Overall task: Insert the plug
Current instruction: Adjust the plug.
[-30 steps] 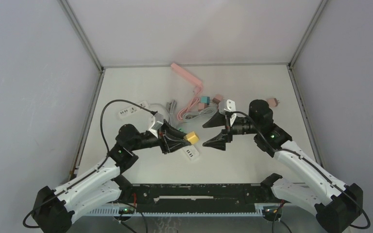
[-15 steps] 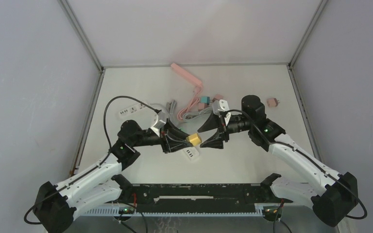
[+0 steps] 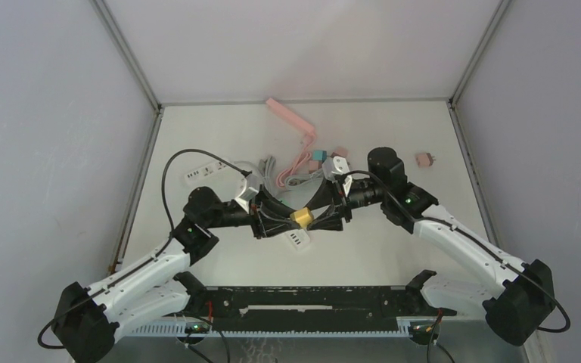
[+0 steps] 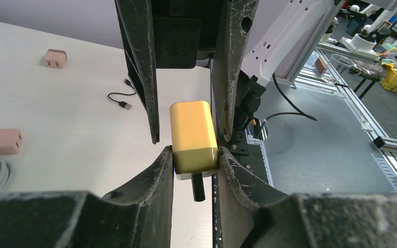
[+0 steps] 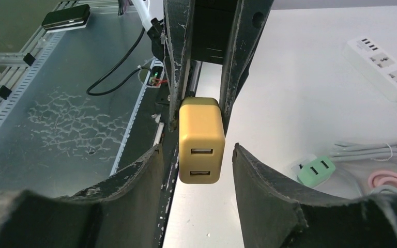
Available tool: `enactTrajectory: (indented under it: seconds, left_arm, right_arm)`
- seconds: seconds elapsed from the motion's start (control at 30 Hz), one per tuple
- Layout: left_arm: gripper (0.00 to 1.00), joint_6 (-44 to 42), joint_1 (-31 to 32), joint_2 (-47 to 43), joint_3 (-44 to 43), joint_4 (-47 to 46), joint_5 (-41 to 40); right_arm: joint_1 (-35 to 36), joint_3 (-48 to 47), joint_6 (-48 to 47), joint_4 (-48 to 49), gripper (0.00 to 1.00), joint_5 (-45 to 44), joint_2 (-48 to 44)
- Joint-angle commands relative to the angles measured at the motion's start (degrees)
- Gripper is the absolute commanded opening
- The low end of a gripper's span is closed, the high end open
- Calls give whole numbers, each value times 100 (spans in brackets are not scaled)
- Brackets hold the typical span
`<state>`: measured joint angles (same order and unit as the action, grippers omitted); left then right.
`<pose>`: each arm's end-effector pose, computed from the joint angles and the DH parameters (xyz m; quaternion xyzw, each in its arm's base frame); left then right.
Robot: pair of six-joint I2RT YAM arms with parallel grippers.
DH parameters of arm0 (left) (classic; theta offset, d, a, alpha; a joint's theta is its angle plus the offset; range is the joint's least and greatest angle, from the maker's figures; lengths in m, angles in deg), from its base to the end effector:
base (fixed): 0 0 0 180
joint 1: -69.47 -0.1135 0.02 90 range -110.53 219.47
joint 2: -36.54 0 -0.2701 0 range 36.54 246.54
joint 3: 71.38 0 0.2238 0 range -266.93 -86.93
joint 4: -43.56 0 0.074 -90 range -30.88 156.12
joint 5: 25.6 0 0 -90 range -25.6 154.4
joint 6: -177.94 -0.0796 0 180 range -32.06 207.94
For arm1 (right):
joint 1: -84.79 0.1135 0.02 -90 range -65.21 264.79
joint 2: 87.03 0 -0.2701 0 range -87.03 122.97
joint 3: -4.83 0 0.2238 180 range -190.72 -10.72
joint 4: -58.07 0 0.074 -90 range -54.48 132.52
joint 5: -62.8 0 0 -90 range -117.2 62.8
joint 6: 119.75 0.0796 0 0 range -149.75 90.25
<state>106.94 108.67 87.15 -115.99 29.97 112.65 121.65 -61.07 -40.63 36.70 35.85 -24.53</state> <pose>0.1152 -0.1706 0.3156 0.4082 0.5380 -0.5692 0.4690 0.1362 0.1908 0.3324 -0.5602 0.5061 0.5248 0.3933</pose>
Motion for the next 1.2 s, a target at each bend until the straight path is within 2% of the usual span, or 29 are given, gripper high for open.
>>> enactTrajectory:
  seconds: [0.0, 0.4, 0.77, 0.87, 1.0, 1.17]
  left_arm:
    - [0, -93, -5, -119, -347, -335, 53]
    - [0, -107, -9, -68, -321, -329, 46]
    - [1, -118, -9, -326, -196, -376, -145]
    - [10, -94, -9, -397, -122, -373, -328]
    - [30, -27, -9, -468, 71, -373, -715]
    - [58, 94, -17, -707, 300, -92, -1739]
  right_arm:
    - [62, -263, -170, 46, 58, 23, 32]
    - [193, -468, -202, -67, 49, 27, 205]
    - [269, -534, -292, -355, 28, -25, 203]
    - [277, -529, -253, -365, 18, -92, 139]
    - [286, -537, -138, -387, 0, -385, 33]
    - [325, -774, -74, -848, 0, -896, 38]
